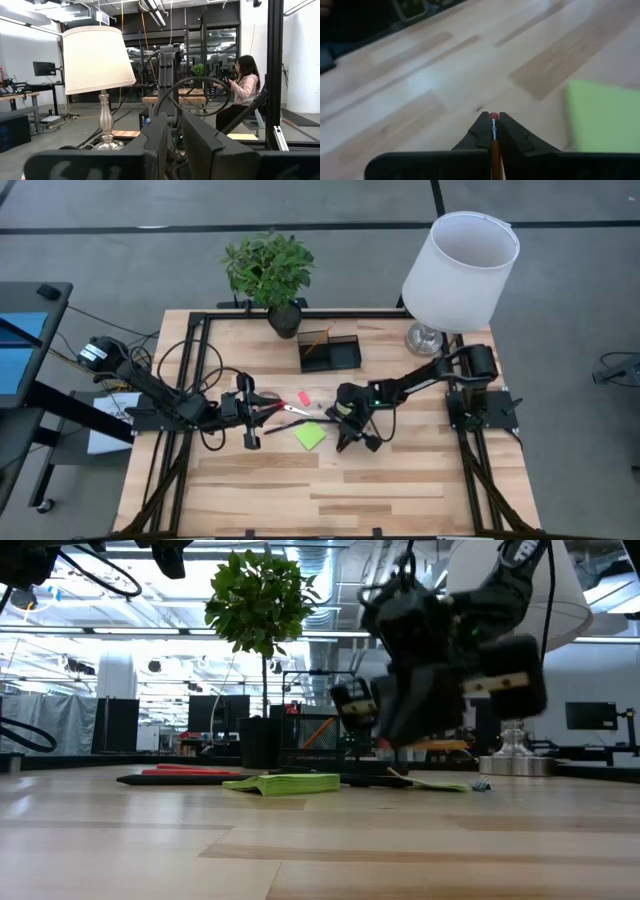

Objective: Pick and place office supplies into organizer
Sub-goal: Put the orange pencil into the desk organizer

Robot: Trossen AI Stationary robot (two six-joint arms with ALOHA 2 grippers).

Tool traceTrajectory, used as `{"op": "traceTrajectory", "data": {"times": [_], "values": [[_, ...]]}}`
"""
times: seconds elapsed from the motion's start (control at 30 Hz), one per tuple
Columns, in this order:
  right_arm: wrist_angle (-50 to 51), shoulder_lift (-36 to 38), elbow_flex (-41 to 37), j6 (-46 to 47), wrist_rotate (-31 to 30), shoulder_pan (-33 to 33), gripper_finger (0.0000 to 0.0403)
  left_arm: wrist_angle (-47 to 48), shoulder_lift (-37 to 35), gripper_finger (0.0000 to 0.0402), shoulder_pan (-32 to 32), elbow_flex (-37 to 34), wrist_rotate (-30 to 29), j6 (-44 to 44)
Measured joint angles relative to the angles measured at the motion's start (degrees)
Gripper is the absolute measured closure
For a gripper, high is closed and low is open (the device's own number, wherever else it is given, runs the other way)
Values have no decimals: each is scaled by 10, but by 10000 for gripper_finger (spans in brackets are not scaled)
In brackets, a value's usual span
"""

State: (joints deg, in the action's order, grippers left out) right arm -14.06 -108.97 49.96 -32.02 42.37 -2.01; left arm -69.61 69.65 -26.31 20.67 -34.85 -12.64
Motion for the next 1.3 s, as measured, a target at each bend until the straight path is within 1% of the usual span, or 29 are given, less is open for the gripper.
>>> {"op": "traceTrajectory", "data": {"times": [0.1, 0.27, 0.37, 0.47, 0.53, 0.63, 0.83, 1.0, 1.1, 1.23, 1.3], "values": [[5, 10, 15, 15, -23, -7, 402, 2, 0, 350, 0, 0, 0, 0], [-8, 29, 49, 51, -41, -13, 402, 8, 0, 350, 0, 0, 0, 11], [-62, 48, 53, 89, -75, -14, 402, 14, 0, 350, 0, 0, 0, 14], [-114, 76, 55, 135, -123, -10, 403, 23, 0, 350, 0, 0, 0, 14], [-128, 98, 55, 148, -141, -7, 403, 28, 0, 350, 0, 0, 0, 14], [-169, 132, 50, 165, -183, -1, 403, 34, 0, 350, 0, 0, 1, 15], [-324, 189, 2, 223, -247, 22, 403, 45, 0, 350, -3, 0, 1, 15], [-491, 214, -64, 259, -274, 49, 403, 58, 0, 350, -12, 0, 1, 15], [-597, 210, -97, 261, -308, 56, 403, 59, 0, 350, -15, 0, 3, 15], [-744, 171, -116, 265, -346, 60, 403, 57, 0, 350, -15, 0, 6, 15], [-760, 147, -111, 261, -364, 60, 403, 57, 0, 350, -15, 0, 6, 15]]}}
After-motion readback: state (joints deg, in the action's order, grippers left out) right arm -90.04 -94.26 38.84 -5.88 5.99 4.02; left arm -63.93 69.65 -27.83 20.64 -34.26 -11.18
